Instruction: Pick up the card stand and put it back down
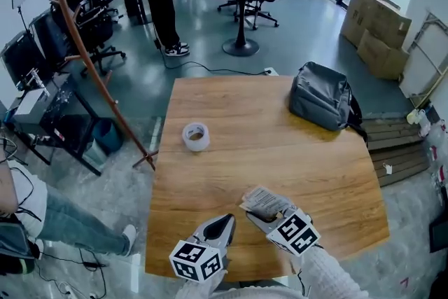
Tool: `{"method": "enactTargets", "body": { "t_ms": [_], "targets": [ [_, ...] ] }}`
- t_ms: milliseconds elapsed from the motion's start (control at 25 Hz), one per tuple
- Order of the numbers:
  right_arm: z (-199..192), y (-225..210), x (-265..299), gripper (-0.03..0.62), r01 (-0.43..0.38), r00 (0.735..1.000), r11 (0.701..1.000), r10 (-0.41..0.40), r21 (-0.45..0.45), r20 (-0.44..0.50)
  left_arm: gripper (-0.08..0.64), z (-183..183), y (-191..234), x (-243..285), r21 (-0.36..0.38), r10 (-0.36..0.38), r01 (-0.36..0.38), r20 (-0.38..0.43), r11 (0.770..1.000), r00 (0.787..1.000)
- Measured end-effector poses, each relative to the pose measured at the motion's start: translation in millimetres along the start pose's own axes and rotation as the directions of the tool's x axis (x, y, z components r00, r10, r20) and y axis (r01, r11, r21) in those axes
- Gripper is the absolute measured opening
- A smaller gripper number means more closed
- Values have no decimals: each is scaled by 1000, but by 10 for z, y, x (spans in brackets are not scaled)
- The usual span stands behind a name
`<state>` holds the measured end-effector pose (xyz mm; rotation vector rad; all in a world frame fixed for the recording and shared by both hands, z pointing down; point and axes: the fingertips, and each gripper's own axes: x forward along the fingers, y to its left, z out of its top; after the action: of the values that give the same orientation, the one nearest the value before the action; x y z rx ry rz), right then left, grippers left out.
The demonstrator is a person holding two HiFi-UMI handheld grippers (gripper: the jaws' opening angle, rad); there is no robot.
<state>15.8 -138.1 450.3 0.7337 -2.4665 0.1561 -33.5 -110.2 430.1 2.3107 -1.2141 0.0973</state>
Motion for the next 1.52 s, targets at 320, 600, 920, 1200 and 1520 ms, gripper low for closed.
{"method": "enactTargets", "body": {
  "t_ms": [320,600,920,1200,1520],
  "targets": [
    [482,-33,-259,181,47,996,999,-45,-20,76,8,449,-192,-59,125,-44,36,64,992,997],
    [533,-92,-348,181,77,992,997,-76,-8,98,8,529,-260,-89,161,-58,45,77,986,995],
    [489,-99,-345,181,87,992,996,-86,-2,93,8,475,-258,-70,149,-72,62,61,987,996],
    [427,-73,-315,181,82,994,997,-82,11,74,8,487,-201,-85,131,-54,44,71,990,996],
    [400,-52,-305,181,73,995,997,-73,10,67,8,424,-207,-60,184,-33,26,39,983,999]
  ]
}}
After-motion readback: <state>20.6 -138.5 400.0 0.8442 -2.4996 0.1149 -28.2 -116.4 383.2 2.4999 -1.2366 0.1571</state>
